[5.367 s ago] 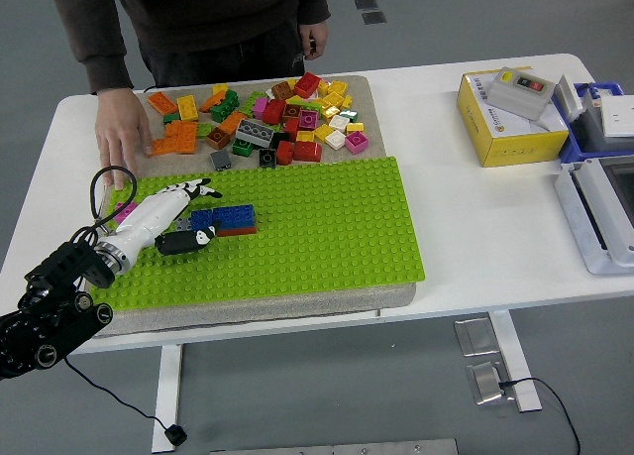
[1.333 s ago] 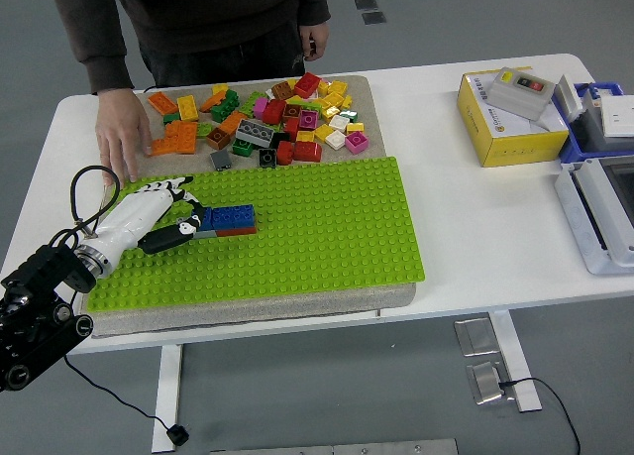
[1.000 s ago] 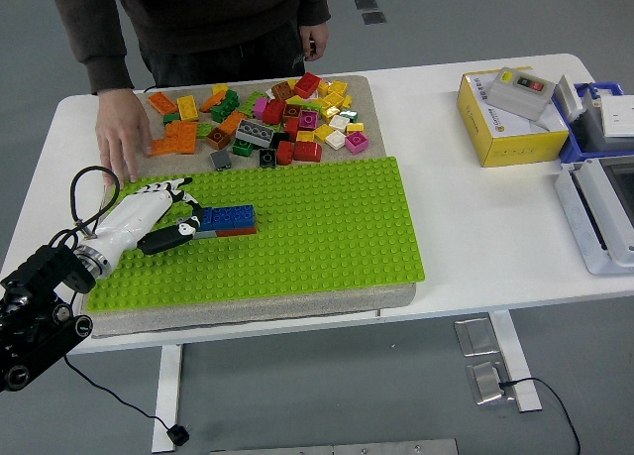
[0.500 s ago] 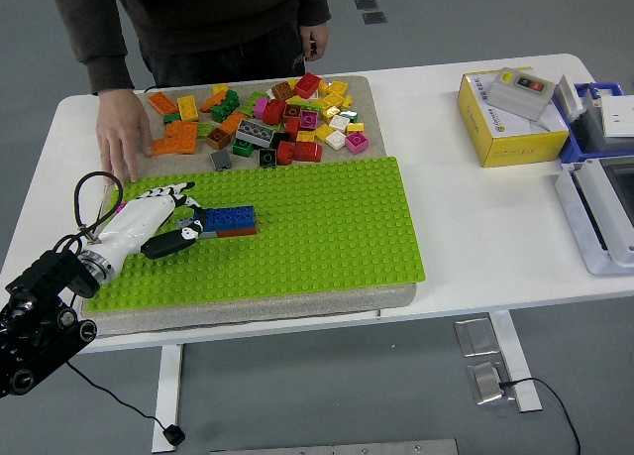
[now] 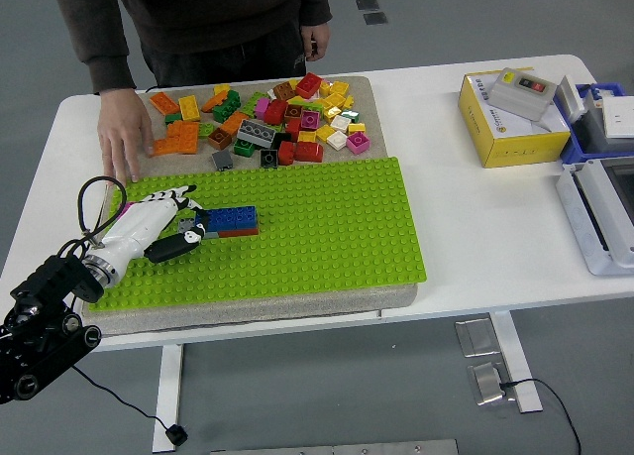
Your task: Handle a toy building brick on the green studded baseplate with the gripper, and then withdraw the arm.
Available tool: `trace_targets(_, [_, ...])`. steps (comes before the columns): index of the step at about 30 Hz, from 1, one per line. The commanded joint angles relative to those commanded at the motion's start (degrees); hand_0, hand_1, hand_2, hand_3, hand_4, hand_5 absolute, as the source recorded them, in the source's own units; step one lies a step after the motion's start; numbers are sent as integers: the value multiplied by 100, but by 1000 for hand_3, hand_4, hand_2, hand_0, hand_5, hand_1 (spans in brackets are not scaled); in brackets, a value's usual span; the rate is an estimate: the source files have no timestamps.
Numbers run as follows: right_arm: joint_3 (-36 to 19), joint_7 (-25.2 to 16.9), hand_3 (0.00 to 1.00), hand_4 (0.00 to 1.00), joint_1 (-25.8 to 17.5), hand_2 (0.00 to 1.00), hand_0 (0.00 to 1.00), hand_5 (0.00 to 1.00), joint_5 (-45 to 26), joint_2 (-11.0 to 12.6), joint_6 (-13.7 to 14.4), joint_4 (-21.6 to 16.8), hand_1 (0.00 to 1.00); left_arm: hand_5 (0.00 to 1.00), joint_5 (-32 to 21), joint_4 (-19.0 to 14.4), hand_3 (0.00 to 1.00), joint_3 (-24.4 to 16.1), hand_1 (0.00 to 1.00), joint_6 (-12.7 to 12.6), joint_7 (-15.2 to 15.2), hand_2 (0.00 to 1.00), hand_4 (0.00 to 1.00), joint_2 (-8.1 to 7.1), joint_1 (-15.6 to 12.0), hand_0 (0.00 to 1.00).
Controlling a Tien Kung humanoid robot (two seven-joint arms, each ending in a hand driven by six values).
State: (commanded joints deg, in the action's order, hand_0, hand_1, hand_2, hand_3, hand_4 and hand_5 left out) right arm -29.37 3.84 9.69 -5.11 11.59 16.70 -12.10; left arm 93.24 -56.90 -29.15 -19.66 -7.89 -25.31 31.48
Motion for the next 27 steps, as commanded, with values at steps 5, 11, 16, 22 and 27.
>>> trace_targets(5, [4, -4, 620, 607, -7, 660, 590, 998, -4, -8, 1, -1, 448, 872, -74, 44, 632, -61, 998, -28, -48, 998, 477, 23, -63, 998])
trace_targets(11, [2, -9, 621, 609, -10, 661, 589, 998, 1, -18, 6, -2, 447, 873, -206, 78, 634, -122, 998, -49, -125, 998, 478, 33, -98, 998])
trace_targets(16, [8, -20, 620, 609, -7, 661, 589, 998, -7, -25, 16, -2, 447, 870, -343, 69, 636, -195, 998, -49, -247, 998, 478, 9, -128, 998])
trace_targets(22, [22, -40, 620, 609, -6, 661, 590, 998, -41, -24, 34, -1, 447, 867, -242, -247, 635, -397, 998, -46, -333, 998, 477, -200, -122, 998])
trace_targets(27, [-2, -27, 619, 610, -11, 661, 590, 998, -12, -29, 46, 0, 447, 862, -527, -549, 634, -553, 994, -10, -389, 998, 476, -445, -90, 998])
